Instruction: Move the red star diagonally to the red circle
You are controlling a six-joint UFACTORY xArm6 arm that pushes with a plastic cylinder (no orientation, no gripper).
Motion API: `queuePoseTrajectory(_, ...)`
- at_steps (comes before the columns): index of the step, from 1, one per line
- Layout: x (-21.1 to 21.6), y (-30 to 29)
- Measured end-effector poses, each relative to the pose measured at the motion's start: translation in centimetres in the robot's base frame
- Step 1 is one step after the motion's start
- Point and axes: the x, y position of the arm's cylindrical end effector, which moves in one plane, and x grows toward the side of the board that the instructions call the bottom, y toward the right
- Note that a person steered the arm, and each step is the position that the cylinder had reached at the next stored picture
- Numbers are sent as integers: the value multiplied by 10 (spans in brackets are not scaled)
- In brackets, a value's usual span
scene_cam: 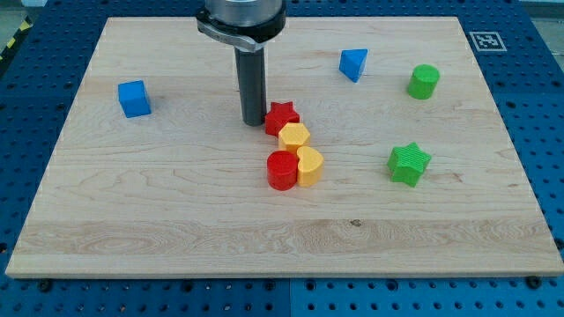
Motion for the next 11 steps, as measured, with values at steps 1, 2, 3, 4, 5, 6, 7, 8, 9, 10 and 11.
queuePoseTrajectory(1,-30,6)
queuePoseTrajectory(2,-35,42)
queuePoseTrajectory(3,-30,76)
queuePoseTrajectory(4,-27,77)
queuePoseTrajectory(5,0,66)
queuePoseTrajectory(6,35,49)
queuePoseTrajectory(7,31,34)
queuePoseTrajectory(8,4,27)
queuePoseTrajectory(9,-2,15)
queuePoseTrajectory(10,-2,-4)
queuePoseTrajectory(11,-6,-17)
